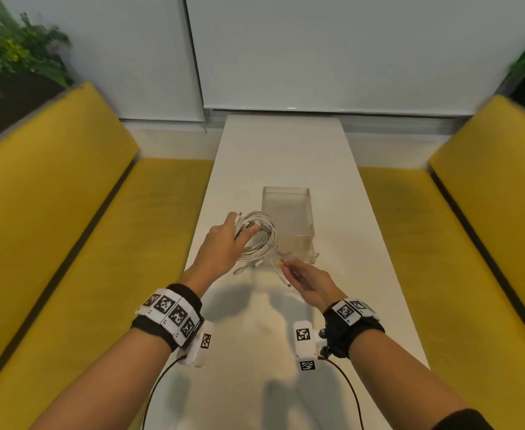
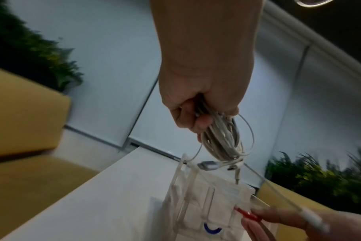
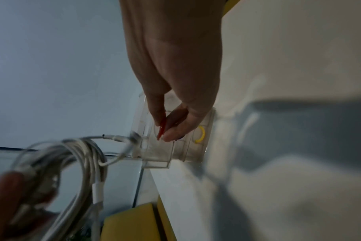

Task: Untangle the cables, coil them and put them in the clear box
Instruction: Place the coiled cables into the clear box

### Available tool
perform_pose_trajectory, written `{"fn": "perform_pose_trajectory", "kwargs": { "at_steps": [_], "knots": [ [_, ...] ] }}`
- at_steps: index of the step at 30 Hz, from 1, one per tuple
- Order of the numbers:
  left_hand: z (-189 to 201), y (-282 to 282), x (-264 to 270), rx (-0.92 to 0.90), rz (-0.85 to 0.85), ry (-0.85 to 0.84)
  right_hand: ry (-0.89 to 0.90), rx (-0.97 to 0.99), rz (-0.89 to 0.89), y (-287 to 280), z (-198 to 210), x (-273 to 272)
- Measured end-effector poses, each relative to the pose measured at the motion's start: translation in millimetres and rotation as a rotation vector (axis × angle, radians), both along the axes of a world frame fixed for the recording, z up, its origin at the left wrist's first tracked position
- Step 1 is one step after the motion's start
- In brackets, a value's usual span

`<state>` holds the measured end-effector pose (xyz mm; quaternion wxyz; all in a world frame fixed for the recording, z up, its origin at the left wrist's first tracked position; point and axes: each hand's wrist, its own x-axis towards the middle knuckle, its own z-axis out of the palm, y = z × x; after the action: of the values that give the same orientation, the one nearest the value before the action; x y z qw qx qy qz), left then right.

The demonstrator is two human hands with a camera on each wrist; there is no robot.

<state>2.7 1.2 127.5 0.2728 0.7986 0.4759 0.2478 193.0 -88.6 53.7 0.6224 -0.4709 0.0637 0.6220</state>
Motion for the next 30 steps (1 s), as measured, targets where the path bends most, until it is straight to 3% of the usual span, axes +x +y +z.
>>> {"fn": "perform_pose_trajectory", "kwargs": {
  "at_steps": [4,7,10,17,30],
  "knots": [
    [30,-2,26,0.377,-0.123,0.297,0.032,0.014,0.027,-13,0,1],
    [44,0,47,0.639,-0.231,0.398,0.051,0.019,0.0,-18,-3,-4],
    [48,0,64,0.785,-0.329,0.526,0.068,0.03,-0.027,-23,-5,-9],
    [4,-20,69,0.845,-0.469,0.712,0.04,0.03,-0.119,-28,0,-12],
    [-18,-50,78,0.725,-0.38,0.743,-0.021,0.02,-0.157,-29,1,-18]
  ]
}}
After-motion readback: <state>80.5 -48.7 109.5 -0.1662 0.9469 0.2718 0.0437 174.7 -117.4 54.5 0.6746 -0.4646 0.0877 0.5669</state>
